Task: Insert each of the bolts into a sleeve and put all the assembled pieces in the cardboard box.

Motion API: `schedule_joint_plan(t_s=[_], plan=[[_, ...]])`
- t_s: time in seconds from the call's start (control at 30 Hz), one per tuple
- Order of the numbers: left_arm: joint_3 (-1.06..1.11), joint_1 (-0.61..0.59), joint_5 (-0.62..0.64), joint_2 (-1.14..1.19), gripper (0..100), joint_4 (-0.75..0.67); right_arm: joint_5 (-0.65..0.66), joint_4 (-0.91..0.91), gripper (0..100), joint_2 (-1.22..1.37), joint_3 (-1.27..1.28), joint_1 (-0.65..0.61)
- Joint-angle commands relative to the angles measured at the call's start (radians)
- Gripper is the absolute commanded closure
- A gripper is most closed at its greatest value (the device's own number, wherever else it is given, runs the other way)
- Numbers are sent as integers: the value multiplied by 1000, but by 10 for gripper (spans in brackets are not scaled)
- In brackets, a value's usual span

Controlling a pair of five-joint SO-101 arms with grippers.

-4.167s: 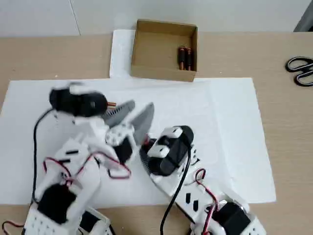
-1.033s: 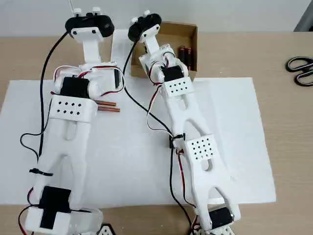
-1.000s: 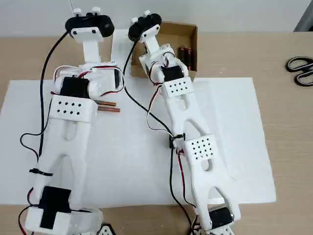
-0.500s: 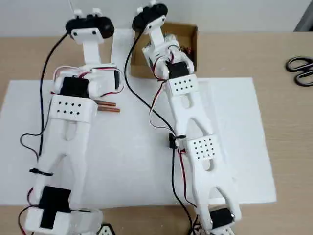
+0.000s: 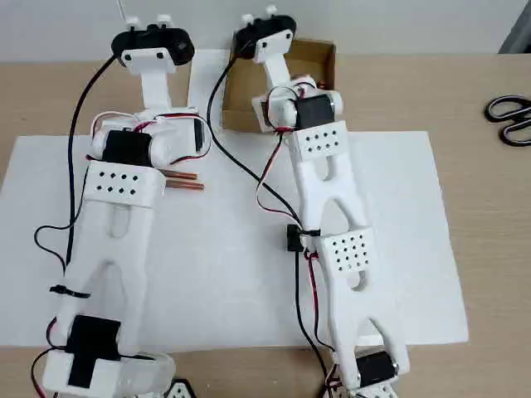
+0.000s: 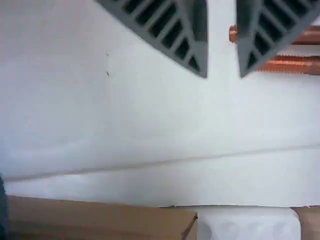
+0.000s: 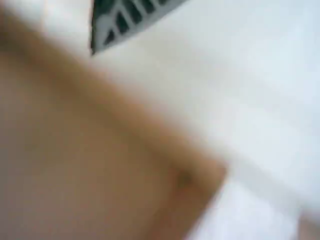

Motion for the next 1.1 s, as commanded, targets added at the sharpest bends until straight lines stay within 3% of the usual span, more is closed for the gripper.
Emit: schedule_joint_plan(t_s=[0.0, 0.4, 0.8, 1.07], plan=[[-38, -2, -5, -61, 965, 2, -14, 147, 786, -122, -46, 18], [-38, -2, -2, -61, 967, 11, -17, 217, 786, -277, 32, 45], [-41, -2, -2, -63, 968, 58, -20, 208, 786, -898, 937, 50], [-39, 0, 0, -63, 968, 60, -91, 206, 786, -1101, 1364, 48]])
